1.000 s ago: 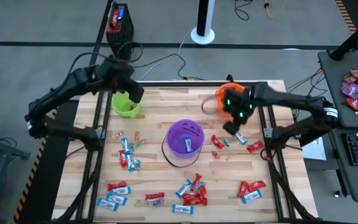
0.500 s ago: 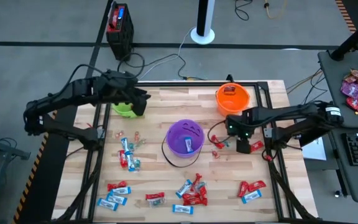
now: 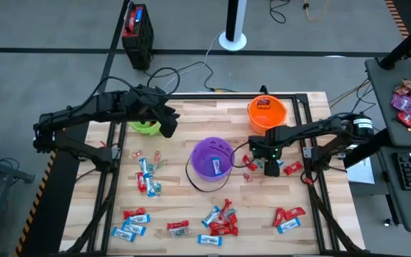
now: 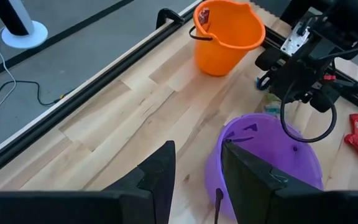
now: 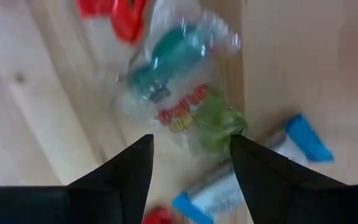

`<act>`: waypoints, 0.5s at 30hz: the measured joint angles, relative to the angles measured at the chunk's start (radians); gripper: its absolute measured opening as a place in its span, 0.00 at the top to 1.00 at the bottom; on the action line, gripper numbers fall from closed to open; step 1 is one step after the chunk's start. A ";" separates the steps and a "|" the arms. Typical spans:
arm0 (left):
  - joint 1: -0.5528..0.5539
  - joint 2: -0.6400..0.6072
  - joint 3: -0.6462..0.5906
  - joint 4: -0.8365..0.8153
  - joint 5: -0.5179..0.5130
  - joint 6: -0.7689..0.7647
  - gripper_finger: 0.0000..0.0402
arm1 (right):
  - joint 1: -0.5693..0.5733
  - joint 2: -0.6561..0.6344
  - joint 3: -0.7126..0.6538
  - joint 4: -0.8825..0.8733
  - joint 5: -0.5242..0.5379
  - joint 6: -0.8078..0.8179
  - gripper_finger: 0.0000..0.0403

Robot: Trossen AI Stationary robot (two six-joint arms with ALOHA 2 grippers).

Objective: Sort candy by brand, put in halloween buckets
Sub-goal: Put the green gummy into the orange bucket

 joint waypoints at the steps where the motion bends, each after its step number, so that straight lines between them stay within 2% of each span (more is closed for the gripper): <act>1: 0.000 0.002 0.000 0.000 0.000 0.001 0.72 | 0.000 0.009 0.002 0.016 0.001 0.010 0.49; 4: 0.000 0.005 0.000 0.000 0.000 0.001 0.72 | 0.000 0.032 0.005 0.044 0.021 0.027 0.50; 7: 0.000 0.005 0.000 0.001 0.000 0.001 0.72 | 0.000 0.051 0.007 0.044 0.043 0.017 0.56; 10: 0.000 0.005 0.000 0.001 0.000 0.001 0.72 | 0.000 0.063 0.007 0.045 0.057 0.007 0.69; 14: 0.000 0.005 0.000 0.001 -0.002 0.002 0.72 | -0.002 0.044 0.005 0.030 0.055 0.007 0.93; 15: 0.000 0.005 0.000 0.001 -0.002 0.005 0.72 | 0.000 0.031 0.005 0.012 0.046 0.009 0.95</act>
